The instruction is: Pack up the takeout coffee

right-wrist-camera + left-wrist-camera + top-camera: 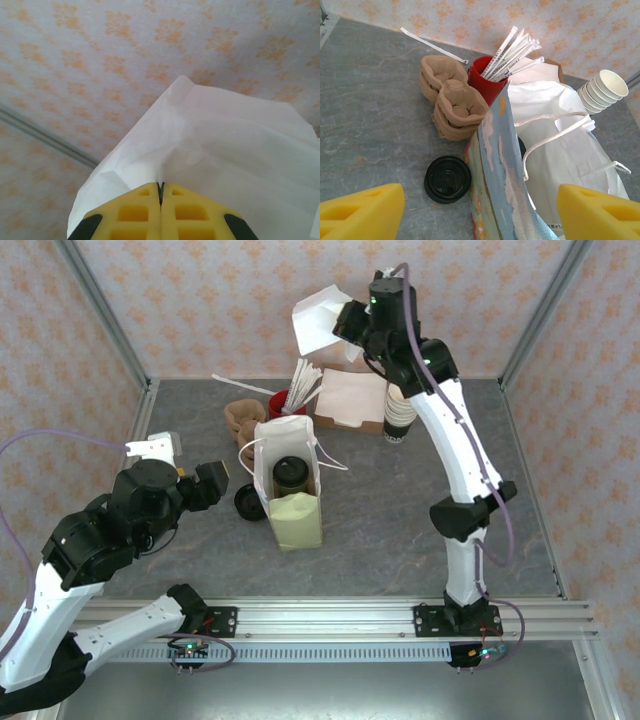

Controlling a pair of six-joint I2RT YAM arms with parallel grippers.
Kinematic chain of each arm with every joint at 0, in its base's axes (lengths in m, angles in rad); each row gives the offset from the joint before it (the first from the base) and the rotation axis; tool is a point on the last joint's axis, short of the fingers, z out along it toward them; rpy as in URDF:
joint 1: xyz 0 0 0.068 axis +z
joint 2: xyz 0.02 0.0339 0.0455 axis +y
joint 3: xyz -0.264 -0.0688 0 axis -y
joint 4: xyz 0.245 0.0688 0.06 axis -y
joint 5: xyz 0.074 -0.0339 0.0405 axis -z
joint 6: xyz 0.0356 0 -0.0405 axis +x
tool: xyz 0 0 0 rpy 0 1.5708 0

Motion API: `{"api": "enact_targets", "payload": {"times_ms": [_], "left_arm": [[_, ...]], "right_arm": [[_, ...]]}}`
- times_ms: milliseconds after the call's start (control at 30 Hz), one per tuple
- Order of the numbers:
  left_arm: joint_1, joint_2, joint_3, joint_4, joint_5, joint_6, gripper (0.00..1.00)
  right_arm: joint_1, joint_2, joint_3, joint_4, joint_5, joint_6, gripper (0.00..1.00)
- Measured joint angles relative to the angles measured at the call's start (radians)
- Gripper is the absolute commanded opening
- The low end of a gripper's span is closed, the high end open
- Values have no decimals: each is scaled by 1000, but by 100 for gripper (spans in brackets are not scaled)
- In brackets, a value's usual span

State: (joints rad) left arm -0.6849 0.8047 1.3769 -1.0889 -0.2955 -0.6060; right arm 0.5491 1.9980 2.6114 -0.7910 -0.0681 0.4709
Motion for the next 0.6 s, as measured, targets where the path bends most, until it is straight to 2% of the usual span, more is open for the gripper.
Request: {"api": "enact_targets", "payload": {"times_ms": [333, 600], "left_arm": [[0, -3, -1, -8, 10, -21, 80], [0, -44, -31, -17, 6, -27, 80]], "right_arm": [[6, -256, -420, 172, -351, 288, 0], [80, -537, -801, 317, -373, 429, 0]]}}
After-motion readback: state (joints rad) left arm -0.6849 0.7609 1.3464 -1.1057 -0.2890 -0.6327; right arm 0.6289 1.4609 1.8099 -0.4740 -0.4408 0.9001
